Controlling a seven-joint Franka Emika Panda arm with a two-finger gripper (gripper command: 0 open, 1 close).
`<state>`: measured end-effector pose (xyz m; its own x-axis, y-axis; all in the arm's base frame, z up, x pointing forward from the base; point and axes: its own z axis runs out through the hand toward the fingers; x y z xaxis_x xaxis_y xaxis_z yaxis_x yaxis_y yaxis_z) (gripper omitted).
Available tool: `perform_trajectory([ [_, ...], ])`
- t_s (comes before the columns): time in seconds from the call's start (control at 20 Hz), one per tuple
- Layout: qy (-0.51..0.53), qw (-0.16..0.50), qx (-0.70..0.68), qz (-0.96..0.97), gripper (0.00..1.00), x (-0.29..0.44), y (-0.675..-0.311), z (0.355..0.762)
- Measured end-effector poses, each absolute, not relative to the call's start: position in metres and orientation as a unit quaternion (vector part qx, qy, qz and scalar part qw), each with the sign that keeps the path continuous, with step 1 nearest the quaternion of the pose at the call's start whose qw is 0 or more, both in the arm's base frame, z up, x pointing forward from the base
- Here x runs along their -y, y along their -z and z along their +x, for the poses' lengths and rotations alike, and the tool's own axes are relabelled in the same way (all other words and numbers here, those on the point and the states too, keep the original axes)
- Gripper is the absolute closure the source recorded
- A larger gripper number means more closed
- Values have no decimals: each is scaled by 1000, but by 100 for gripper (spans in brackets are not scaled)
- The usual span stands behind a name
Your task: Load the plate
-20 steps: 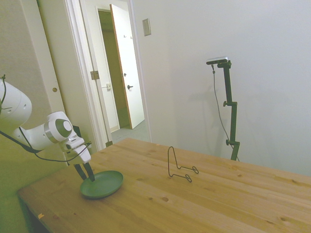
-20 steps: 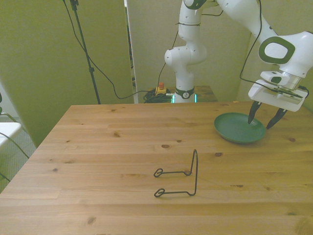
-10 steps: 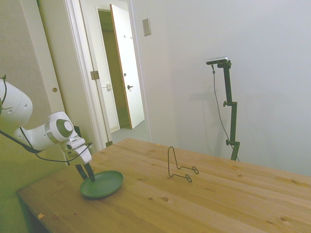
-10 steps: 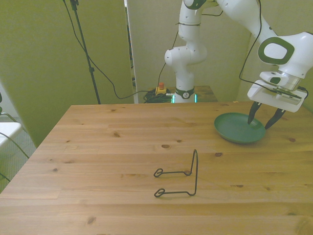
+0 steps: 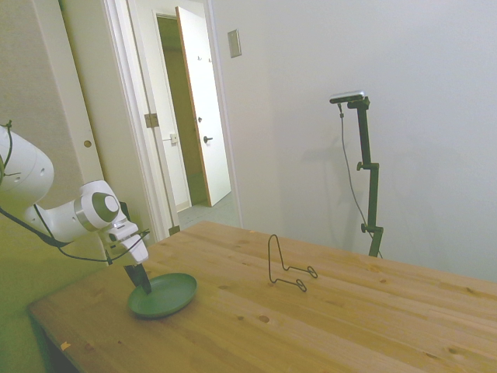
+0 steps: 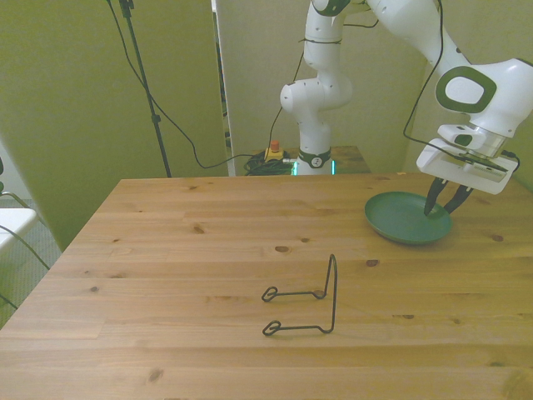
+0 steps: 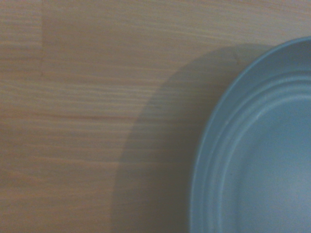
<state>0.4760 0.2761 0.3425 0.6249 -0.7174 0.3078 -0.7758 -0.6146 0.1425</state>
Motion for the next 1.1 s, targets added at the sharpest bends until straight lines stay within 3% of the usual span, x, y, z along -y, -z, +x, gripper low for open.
perform_trajectory([
  [0.7,-116,86,436,888,100,-271,-349,486],
  [1.1,-87,-1,464,882,100,-270,-371,493],
])
